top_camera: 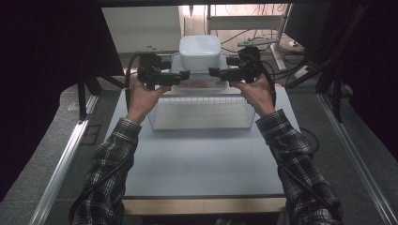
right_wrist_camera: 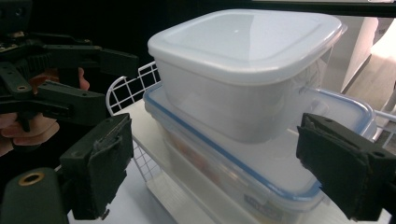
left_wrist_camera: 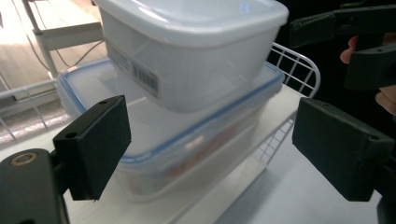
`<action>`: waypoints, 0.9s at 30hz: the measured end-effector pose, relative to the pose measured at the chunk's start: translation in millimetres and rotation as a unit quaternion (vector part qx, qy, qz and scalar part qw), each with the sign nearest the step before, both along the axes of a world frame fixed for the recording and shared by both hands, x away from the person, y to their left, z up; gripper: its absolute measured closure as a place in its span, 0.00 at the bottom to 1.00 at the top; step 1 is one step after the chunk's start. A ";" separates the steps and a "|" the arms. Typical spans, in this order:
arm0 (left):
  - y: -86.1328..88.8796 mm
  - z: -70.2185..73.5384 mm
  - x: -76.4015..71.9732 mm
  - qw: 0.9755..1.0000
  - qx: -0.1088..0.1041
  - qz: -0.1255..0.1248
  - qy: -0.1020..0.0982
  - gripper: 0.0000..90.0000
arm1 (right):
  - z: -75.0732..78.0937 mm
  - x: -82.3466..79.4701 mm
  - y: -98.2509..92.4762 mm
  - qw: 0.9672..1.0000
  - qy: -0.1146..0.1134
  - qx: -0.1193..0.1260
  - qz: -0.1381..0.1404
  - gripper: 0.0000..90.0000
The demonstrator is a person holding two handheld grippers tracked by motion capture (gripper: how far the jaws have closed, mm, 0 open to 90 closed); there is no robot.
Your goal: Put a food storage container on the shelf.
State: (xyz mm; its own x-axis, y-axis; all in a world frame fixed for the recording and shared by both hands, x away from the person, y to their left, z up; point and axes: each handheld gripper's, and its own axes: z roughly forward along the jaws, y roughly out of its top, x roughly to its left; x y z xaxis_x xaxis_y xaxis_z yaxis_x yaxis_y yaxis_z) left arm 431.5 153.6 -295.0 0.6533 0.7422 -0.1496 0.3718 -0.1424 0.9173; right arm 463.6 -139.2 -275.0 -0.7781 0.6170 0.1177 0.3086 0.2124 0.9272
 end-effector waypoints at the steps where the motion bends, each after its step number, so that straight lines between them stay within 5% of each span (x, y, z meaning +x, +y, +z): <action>1: 0.4 -1.7 -1.9 1.000 -0.004 -0.006 0.000 0.12 | -0.8 -1.1 -1.0 1.000 0.000 0.000 0.002 0.11; 8: -0.6 -13.0 -8.9 1.000 0.005 -0.027 0.013 0.09 | -7.8 -10.2 -6.9 1.000 -0.007 -0.012 0.005 0.09; 16: -0.5 -24.0 -22.0 0.999 0.039 -0.029 0.000 0.07 | -18.0 -19.7 -10.1 1.000 -0.006 -0.019 0.013 0.08; 27: -0.2 -36.3 -36.0 0.998 0.052 -0.030 -0.013 0.06 | -31.1 -35.9 -8.0 0.999 -0.013 -0.037 0.027 0.07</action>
